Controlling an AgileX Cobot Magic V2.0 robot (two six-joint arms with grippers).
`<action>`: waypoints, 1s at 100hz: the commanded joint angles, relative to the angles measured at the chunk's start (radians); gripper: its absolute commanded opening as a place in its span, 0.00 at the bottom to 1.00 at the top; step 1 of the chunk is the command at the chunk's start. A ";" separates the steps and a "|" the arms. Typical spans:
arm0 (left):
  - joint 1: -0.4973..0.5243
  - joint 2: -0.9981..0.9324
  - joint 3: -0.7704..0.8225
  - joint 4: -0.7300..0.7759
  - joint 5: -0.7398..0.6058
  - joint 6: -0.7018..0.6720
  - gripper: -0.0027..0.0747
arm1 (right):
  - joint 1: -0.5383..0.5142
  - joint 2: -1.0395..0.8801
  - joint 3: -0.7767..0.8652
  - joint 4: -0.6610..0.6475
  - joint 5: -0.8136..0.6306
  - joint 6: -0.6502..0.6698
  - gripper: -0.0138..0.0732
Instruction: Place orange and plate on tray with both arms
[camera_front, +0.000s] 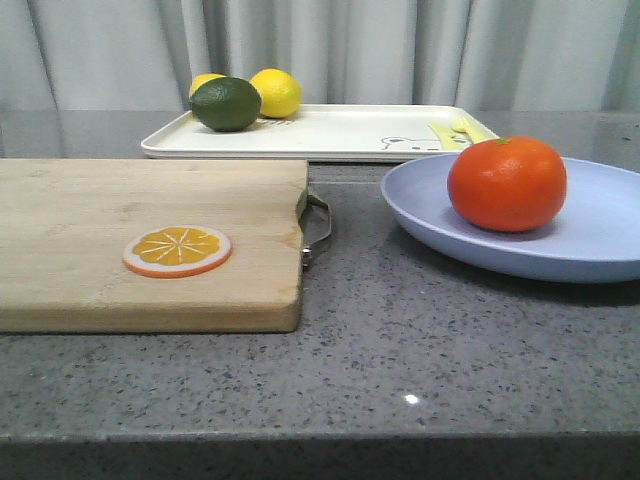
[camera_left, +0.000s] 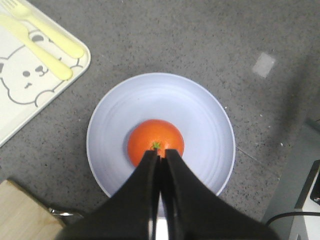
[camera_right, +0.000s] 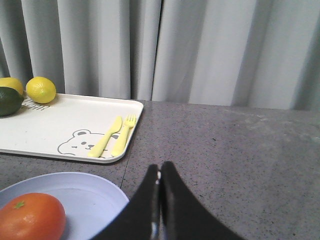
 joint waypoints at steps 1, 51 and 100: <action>-0.003 -0.125 0.072 -0.010 -0.116 0.003 0.01 | -0.006 0.014 -0.033 0.000 -0.082 -0.003 0.08; -0.003 -0.593 0.873 0.001 -0.635 0.003 0.01 | -0.006 0.014 -0.033 0.000 -0.095 -0.003 0.08; -0.003 -1.013 1.392 0.001 -1.022 0.003 0.01 | -0.006 0.053 -0.037 0.000 0.108 -0.003 0.08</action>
